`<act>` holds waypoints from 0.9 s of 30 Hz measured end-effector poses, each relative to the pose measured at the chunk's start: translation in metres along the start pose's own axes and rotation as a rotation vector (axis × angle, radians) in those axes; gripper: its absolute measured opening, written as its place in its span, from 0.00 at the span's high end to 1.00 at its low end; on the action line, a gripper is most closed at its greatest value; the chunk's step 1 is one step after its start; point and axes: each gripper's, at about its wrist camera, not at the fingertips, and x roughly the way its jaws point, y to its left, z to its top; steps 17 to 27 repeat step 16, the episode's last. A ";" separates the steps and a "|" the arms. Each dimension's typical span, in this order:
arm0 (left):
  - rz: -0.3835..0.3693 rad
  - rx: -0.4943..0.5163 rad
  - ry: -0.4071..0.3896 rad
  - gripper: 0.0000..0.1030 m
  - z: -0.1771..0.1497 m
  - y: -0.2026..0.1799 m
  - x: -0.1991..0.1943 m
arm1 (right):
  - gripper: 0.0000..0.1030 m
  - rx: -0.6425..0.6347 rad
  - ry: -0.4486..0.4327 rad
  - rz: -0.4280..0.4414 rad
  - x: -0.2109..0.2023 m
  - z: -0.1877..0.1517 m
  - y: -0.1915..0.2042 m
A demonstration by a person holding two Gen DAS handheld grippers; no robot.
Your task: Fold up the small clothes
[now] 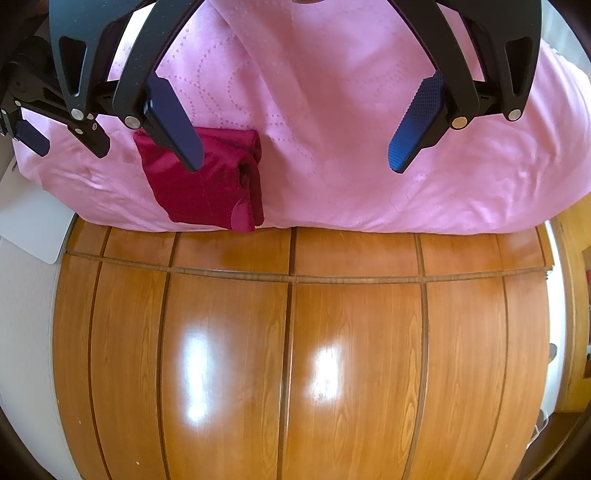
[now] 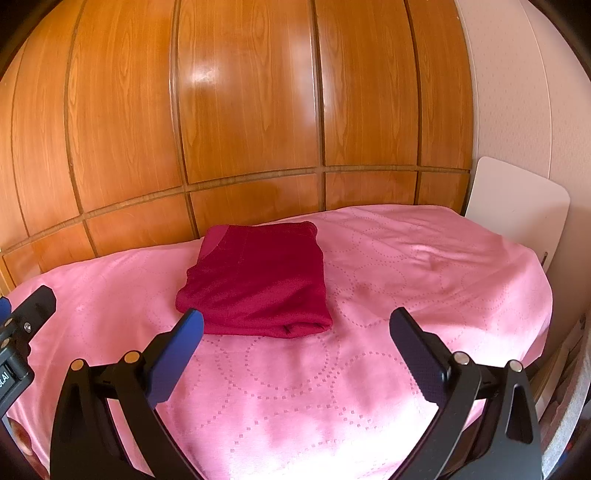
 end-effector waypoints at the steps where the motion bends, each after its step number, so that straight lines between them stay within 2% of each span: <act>1: -0.002 -0.002 0.003 0.04 0.000 0.000 0.001 | 0.02 -0.001 0.002 0.000 0.001 0.000 -0.001; 6: 0.003 0.007 0.015 0.04 -0.002 0.001 0.007 | 0.02 -0.011 0.024 0.000 0.008 -0.003 -0.001; 11: 0.009 -0.003 0.080 0.04 -0.008 0.005 0.024 | 0.02 -0.010 0.053 -0.001 0.018 -0.008 -0.004; 16: 0.029 -0.006 0.106 0.04 -0.015 0.008 0.035 | 0.02 -0.011 0.081 0.000 0.028 -0.013 -0.005; 27: 0.029 -0.006 0.106 0.04 -0.015 0.008 0.035 | 0.02 -0.011 0.081 0.000 0.028 -0.013 -0.005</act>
